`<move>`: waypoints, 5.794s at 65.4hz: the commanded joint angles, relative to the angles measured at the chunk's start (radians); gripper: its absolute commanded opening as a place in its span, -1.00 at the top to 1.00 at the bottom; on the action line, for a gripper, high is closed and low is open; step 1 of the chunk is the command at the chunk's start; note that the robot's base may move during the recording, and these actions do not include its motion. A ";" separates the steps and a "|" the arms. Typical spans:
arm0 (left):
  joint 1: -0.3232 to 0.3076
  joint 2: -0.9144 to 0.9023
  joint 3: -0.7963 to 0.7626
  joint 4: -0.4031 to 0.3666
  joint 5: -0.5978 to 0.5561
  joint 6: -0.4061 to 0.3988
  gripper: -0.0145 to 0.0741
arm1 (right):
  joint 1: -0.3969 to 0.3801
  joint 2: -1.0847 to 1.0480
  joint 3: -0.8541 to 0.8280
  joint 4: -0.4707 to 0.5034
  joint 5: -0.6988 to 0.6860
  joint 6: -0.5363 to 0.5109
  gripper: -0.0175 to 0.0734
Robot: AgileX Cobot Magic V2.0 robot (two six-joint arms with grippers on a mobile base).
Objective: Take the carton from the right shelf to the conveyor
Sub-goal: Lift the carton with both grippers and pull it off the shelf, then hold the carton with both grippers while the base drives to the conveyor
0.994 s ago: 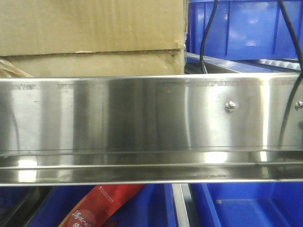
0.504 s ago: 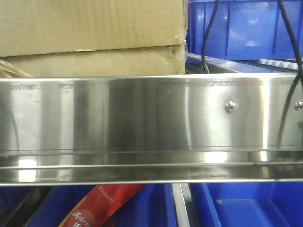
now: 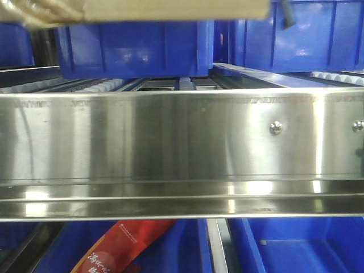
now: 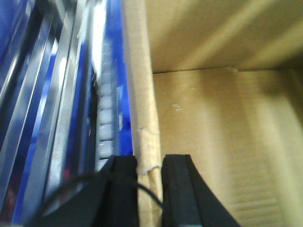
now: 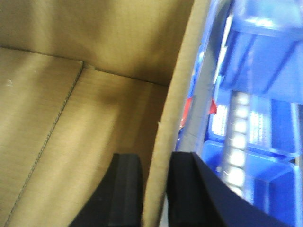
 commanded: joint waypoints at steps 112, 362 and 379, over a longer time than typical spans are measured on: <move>-0.353 -0.137 0.188 0.129 -0.023 -0.202 0.72 | -0.001 -0.329 0.392 -0.045 -0.156 -0.004 0.74; -0.353 -0.137 0.188 0.135 -0.089 -0.202 0.72 | -0.001 -0.325 0.392 -0.045 -0.216 -0.004 0.74; -0.353 -0.137 0.188 0.135 -0.089 -0.202 0.72 | -0.001 -0.325 0.392 -0.045 -0.216 -0.004 0.74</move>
